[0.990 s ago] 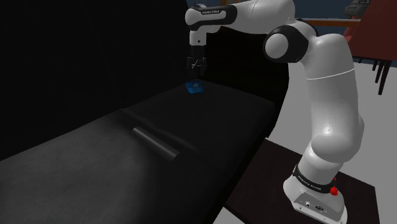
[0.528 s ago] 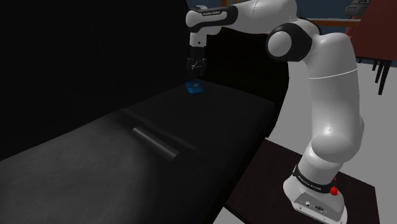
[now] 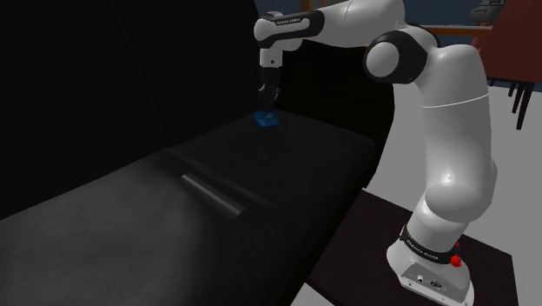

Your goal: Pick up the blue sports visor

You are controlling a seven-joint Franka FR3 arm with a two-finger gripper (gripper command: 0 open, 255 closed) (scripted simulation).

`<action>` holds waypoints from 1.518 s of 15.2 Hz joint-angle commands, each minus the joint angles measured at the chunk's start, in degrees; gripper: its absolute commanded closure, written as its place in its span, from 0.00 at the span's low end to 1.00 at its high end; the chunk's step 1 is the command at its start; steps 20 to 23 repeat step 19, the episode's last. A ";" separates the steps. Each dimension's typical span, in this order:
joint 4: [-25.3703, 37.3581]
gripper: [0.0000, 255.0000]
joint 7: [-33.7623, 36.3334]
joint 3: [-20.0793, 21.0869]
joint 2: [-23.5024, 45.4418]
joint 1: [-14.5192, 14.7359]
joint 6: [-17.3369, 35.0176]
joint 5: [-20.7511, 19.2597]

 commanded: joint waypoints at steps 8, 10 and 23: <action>6.89 1.00 0.47 0.00 2.87 -0.26 -5.27 0.24; 9.11 1.00 0.69 -0.07 3.30 -0.31 -7.05 0.32; 19.12 1.00 1.70 0.06 6.03 -0.89 -14.25 0.62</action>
